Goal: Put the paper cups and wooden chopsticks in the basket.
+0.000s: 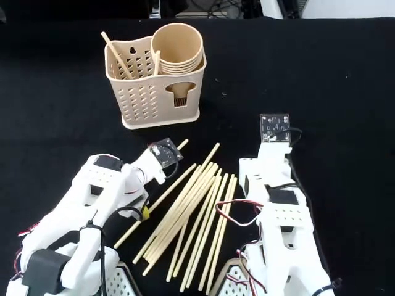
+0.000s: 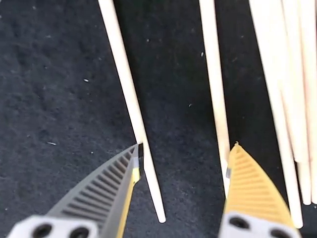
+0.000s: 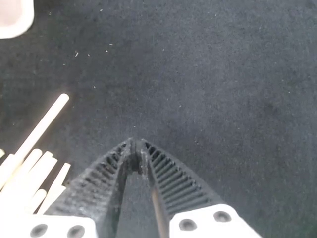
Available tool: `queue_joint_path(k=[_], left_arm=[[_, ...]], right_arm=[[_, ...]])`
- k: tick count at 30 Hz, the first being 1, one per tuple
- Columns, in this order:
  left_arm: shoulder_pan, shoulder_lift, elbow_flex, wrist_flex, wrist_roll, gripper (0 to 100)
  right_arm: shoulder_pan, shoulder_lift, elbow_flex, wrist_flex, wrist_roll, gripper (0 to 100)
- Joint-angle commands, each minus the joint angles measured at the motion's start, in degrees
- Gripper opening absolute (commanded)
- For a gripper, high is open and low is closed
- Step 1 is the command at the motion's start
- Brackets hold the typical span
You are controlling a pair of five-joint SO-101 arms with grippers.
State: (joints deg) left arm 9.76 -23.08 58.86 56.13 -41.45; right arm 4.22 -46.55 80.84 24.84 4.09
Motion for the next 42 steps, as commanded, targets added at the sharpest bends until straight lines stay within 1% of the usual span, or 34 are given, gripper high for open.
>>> queue_joint_path(k=[1, 5, 12, 16, 20, 25, 30, 34, 37, 40, 42], left_arm=[[2.68, -1.05, 1.01, 0.97, -0.26, 29], [3.3, -1.05, 2.15, 0.26, -0.26, 29], [-3.91, -1.14, 0.04, -2.02, -0.62, 29], [-5.67, -1.14, -0.92, -2.29, -0.62, 29], [-5.67, -1.14, -1.01, -2.46, -0.62, 29], [-5.41, -0.97, 0.31, -5.45, -0.7, 29], [-3.47, -0.97, 1.89, -5.1, -0.7, 29], [-3.56, -0.97, 2.15, -5.01, -0.62, 29], [-3.3, -0.97, 2.24, -2.81, -0.62, 29], [-1.1, -1.05, 2.24, -0.09, -0.35, 29], [0.84, -1.05, 2.33, 0.7, -0.26, 26]], right_arm=[[0.26, -0.75, -0.22, -1.23, 0.7, 1.2], [0.26, -0.75, -0.22, -1.23, 0.7, 1.2], [0.35, -0.75, -0.13, -1.23, 0.7, 1.2], [0.35, -0.75, -0.13, -1.23, 0.7, 1.2], [0.35, -0.75, -0.13, -1.23, 0.7, 1.2], [0.35, -0.75, -0.13, -1.23, 0.7, 1.2], [0.35, -0.75, -0.13, -1.23, 0.7, 1.2], [0.35, -0.75, -0.13, -1.23, 0.7, 1.2], [0.35, -0.75, -0.13, -1.23, 0.7, 1.2], [0.35, -0.75, -0.13, -1.23, 0.7, 1.2], [0.35, -0.75, -0.13, -1.23, 0.7, 1.2]])
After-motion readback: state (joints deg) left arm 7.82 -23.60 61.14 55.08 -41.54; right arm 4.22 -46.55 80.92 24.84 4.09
